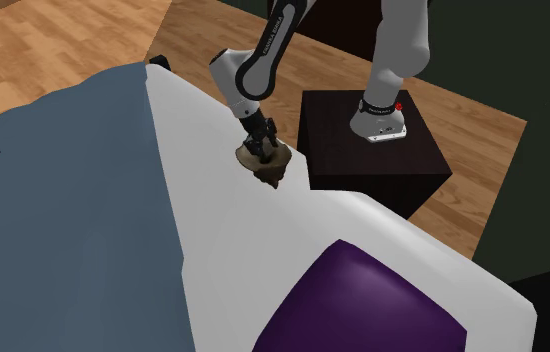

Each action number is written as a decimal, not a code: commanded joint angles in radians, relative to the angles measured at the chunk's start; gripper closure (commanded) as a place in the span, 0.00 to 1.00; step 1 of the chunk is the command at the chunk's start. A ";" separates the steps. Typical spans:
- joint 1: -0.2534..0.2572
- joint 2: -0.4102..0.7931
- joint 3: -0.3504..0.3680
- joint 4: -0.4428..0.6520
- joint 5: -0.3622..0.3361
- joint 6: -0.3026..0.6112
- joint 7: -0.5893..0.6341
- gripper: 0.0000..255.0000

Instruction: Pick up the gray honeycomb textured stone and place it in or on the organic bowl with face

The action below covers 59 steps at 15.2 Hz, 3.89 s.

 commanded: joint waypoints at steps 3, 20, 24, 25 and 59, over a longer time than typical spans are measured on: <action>0.000 0.000 0.000 0.000 0.000 0.000 0.000 1.00; -0.018 -0.192 0.009 0.021 0.017 -0.207 0.034 1.00; -0.021 -0.230 0.009 0.035 0.020 -0.258 0.043 1.00; -0.022 -0.239 0.008 0.039 0.021 -0.271 0.045 1.00; 0.030 -0.113 0.021 -0.161 0.142 0.232 0.327 1.00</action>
